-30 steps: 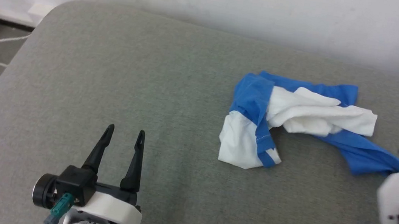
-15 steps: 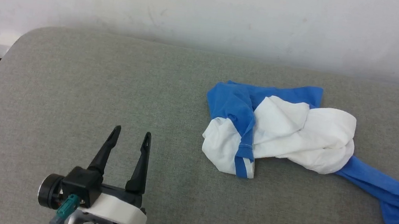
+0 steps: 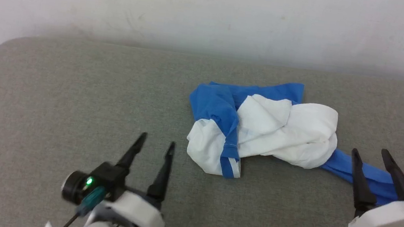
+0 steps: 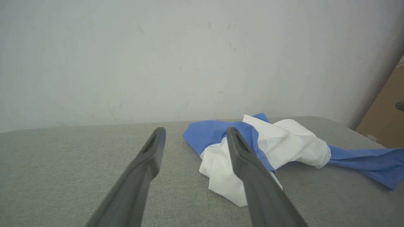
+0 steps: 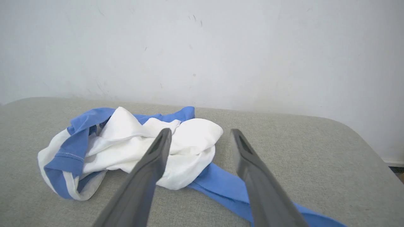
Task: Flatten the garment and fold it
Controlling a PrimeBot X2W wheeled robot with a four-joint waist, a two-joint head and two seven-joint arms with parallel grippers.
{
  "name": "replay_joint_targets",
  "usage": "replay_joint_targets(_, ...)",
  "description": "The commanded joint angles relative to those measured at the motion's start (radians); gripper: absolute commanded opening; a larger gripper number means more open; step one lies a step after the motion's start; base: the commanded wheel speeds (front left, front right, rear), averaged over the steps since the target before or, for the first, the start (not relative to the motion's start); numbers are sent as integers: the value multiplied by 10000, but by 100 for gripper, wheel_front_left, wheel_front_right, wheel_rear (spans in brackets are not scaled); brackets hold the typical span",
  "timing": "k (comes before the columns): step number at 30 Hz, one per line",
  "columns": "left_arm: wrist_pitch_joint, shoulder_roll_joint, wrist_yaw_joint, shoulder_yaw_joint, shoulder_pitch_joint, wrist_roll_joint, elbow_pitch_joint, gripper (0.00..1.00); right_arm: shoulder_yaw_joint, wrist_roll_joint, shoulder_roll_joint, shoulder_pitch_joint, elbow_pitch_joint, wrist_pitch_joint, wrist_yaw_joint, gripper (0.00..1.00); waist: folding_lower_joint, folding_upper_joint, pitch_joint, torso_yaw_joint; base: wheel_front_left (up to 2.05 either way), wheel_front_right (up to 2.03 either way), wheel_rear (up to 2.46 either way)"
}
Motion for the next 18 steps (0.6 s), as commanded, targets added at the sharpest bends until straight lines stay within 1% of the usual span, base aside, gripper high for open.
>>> replay_joint_targets(1, 142, -6, -85, -83, -331, 44, 35, 100, -20, 37, 116, 161, -53, -140, -21, 100, 1, -1, 160, -196, 0, 0, 0)
replay_joint_targets(2, 541, -7, -135, -264, -562, 63, 129, 100, -76, 4, 261, 248, -99, -367, -21, 100, 1, -1, 233, -270, 0, 0, 0)
replay_joint_targets(5, 2176, -11, -225, -766, -1281, 9, 441, 100, -188, -207, 556, 410, -38, -876, -21, 100, 1, -1, 509, -495, 0, 0, 0)
replay_joint_targets(6, 2776, -12, -263, -981, -1533, 3, 557, 100, -195, -310, 610, 421, 24, -985, -21, 100, 1, -1, 602, -560, 0, 0, 0)
replay_joint_targets(9, 4057, -17, -324, -1440, -2294, -225, 722, 100, -152, -464, 737, 300, 201, -1238, -21, 100, 1, -1, 904, -806, 0, 0, 0)
replay_joint_targets(11, 4953, -18, -288, -1719, -2753, -109, 943, 100, -111, -535, 790, 164, 327, -1355, -21, 100, 1, -1, 1085, -962, 0, 0, 0)
replay_joint_targets(15, 5986, -19, 22, -1905, -3545, 53, 1307, 100, -33, -737, 852, -78, 601, -1545, -21, 100, 1, -1, 1399, -1240, 0, 0, 0)
replay_joint_targets(18, 6384, -20, 161, -1970, -3961, 118, 1580, 100, -29, -819, 891, -197, 828, -1694, -21, 100, 1, -1, 1596, -1391, 0, 0, 0)
